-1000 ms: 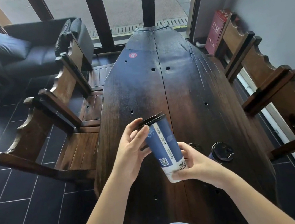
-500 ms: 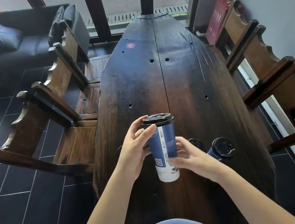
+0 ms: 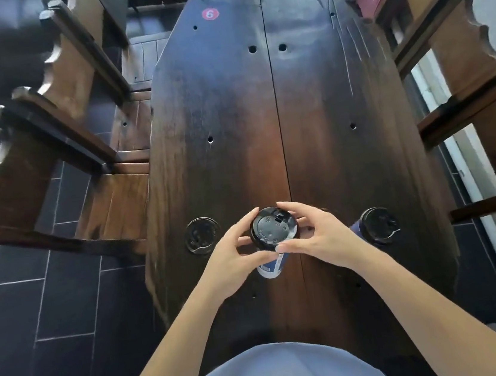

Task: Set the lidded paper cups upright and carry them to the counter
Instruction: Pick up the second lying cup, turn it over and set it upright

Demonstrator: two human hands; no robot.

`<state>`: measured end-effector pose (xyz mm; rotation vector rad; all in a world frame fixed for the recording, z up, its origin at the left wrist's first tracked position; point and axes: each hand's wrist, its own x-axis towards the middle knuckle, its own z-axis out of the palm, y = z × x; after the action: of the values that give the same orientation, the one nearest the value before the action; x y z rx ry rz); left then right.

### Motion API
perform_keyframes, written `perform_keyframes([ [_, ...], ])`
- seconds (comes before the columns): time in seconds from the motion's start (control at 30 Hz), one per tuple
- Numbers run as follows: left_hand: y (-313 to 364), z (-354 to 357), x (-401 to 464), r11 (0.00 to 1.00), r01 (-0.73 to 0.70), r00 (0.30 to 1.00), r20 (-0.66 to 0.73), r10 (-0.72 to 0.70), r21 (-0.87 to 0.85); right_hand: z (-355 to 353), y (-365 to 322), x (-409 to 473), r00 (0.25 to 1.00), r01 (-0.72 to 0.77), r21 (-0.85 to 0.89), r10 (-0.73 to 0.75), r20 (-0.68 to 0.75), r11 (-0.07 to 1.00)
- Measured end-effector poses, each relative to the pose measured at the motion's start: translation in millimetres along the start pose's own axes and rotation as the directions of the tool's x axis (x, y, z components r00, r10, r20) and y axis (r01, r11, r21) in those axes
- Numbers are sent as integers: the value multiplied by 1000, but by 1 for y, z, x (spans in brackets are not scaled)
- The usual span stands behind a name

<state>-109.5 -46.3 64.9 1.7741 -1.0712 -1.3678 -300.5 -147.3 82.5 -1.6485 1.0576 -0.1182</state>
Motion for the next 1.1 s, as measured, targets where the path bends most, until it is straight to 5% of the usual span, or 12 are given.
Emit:
perform_keyframes([
  [0.3,-42,15,30,987,152,987,39,-154,49,29,42,40,997,-83,-79,82,-15,993],
  [0.6,-52,3,60,962,24,999,13,-29,273,53,55,65,993,-58,-57,52,-107,997],
  [1.1,-58,12,59,937,109,994,-47,-99,332,65,62,79,995,-47,-136,35,-93,990],
])
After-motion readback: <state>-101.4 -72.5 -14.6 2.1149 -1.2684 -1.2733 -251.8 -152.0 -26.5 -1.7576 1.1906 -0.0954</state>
